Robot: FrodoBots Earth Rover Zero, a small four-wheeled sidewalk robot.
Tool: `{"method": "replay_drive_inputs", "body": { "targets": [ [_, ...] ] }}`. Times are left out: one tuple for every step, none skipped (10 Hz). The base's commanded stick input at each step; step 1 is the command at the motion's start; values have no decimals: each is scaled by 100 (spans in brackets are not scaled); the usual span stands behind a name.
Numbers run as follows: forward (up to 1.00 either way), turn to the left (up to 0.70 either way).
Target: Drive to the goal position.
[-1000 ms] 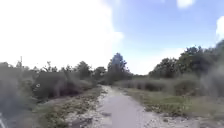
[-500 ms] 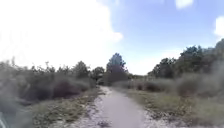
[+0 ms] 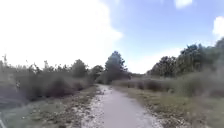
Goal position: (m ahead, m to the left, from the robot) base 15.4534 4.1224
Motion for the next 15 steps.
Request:
{"method": "replay_drive_inputs", "body": {
  "targets": [
    [70, 0],
    [70, 0],
    [70, 0],
    [70, 0],
    [70, 0],
    [70, 0],
    [70, 0],
    [70, 0],
    [70, 0],
    [70, 0],
    [70, 0],
    [70, 0],
    [70, 0],
    [70, 0],
    [70, 16]
  ]
}}
